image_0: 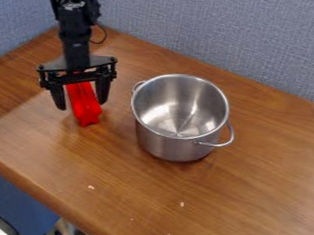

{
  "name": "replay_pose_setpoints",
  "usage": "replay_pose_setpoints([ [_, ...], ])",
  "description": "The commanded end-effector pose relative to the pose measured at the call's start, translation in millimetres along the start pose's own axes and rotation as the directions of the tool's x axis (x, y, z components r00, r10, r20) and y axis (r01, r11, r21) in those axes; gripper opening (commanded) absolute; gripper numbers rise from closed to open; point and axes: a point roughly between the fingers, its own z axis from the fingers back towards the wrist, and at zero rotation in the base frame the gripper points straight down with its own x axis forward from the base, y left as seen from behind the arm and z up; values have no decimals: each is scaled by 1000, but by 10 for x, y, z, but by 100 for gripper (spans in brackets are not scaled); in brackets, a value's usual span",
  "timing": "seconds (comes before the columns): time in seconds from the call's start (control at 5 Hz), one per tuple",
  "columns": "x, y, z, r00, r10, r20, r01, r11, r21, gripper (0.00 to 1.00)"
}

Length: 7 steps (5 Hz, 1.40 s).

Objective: Put the red object in the metal pot

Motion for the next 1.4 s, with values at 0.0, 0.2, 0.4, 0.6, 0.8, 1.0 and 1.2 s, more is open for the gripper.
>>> replay_pose_setpoints([
  [0.0,54,-39,96,999,-9,41,9,1000,-10,0],
  [0.2,43,-35,116,999,-11,40,11,1000,-9,0],
  [0.4,30,-30,140,999,-13,39,13,1000,-9,0],
  [0.6,18,-25,161,999,-14,38,14,1000,-9,0],
  [0.8,7,-20,180,999,-15,38,15,1000,-8,0],
  [1.0,-3,-14,199,999,-15,37,16,1000,-8,0],
  [1.2,-13,-8,217,999,-16,37,16,1000,-7,0],
])
